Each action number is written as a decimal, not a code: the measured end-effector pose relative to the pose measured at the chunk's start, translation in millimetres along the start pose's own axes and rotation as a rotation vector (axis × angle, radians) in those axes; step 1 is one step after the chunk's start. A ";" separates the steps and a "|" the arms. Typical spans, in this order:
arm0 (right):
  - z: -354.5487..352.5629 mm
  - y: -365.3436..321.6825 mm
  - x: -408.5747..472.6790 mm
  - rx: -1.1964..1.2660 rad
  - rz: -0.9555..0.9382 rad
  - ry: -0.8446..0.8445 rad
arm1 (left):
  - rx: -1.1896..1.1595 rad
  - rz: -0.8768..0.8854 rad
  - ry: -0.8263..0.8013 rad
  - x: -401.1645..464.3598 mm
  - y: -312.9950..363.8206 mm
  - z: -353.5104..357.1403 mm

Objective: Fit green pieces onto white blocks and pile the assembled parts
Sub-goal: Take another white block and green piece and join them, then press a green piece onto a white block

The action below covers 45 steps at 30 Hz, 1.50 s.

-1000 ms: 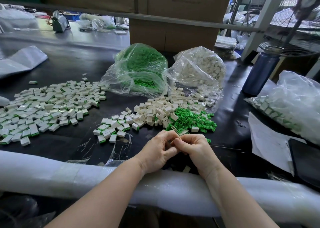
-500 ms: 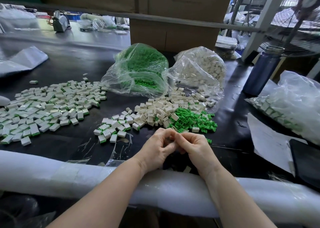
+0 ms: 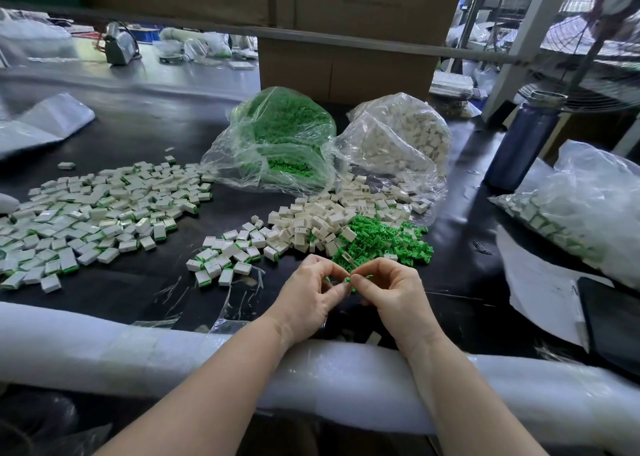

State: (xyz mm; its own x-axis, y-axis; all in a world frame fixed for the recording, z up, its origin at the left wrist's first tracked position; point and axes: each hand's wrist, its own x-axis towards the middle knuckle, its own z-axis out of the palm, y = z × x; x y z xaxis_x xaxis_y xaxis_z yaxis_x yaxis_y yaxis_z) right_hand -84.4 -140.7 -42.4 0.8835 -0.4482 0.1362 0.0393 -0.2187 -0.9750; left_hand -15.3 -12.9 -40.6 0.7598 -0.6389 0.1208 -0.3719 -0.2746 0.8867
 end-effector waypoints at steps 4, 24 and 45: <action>2.9 1.3 0.8 -0.104 0.005 -0.006 | 0.022 0.011 0.013 0.0 0.1 0.9; -2.9 5.4 4.3 -0.200 0.000 0.318 | 0.099 -0.209 0.560 4.3 -11.0 -9.2; 3.2 4.6 2.9 -0.824 0.041 0.244 | 0.538 -0.130 0.377 0.5 -6.5 1.7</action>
State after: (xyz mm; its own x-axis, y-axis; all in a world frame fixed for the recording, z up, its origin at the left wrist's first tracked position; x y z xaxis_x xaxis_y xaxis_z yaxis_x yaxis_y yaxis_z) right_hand -80.2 -140.2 -47.0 0.7480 -0.6225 0.2300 -0.4251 -0.7156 -0.5542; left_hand -13.4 -12.7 -47.1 0.9143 -0.3083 0.2627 -0.4049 -0.7150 0.5699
